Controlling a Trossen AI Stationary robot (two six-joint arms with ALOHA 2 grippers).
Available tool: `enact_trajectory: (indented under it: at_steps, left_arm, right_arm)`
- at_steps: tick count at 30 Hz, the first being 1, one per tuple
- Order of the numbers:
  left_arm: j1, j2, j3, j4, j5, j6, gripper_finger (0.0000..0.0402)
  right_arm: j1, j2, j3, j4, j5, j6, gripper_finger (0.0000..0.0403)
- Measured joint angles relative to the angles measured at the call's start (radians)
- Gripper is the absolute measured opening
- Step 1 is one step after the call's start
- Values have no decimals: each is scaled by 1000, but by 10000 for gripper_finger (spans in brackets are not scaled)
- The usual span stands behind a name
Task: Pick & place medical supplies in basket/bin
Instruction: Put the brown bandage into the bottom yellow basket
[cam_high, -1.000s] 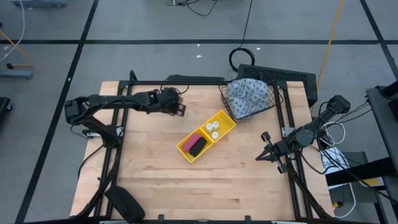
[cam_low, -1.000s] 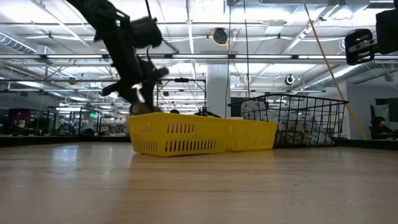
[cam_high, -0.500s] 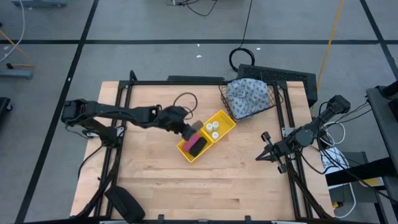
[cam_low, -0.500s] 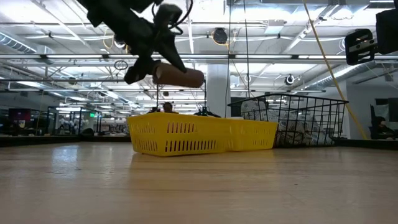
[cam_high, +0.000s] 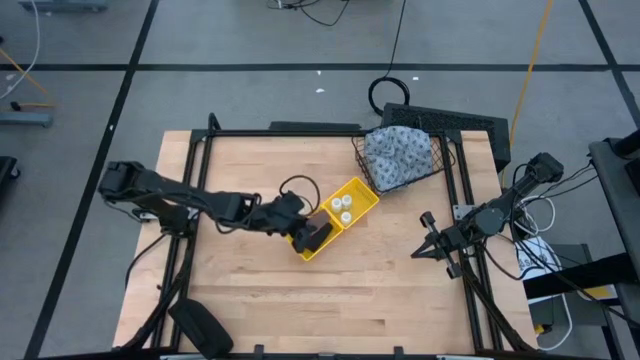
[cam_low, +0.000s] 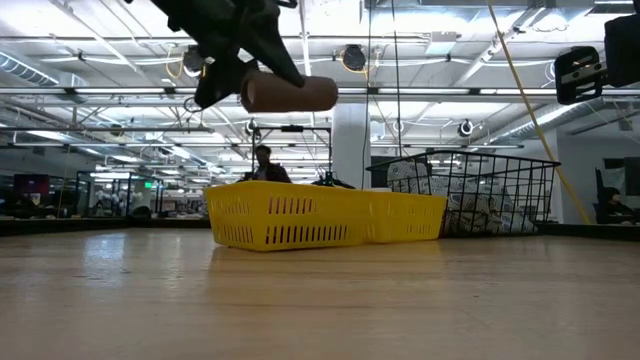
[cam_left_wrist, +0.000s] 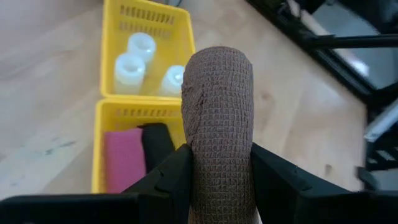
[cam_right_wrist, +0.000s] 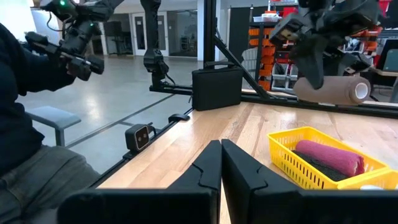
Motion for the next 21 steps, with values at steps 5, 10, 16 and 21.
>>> enact_trajectory:
  at_steps: [5,10,16,21]
  left_arm:
    - [-28,56,0,-3,-69,-45,143]
    - [-35,123,-1,8,-75,-95,143]
    - [-40,194,-1,8,-94,-141,143]
    - [-32,235,-1,8,-97,-160,143]
  right_arm:
    - [0,0,0,0,0,0,0]
    - [0,0,0,0,0,0,0]
    - [0,0,0,0,0,0,0]
    - [0,0,0,0,0,0,0]
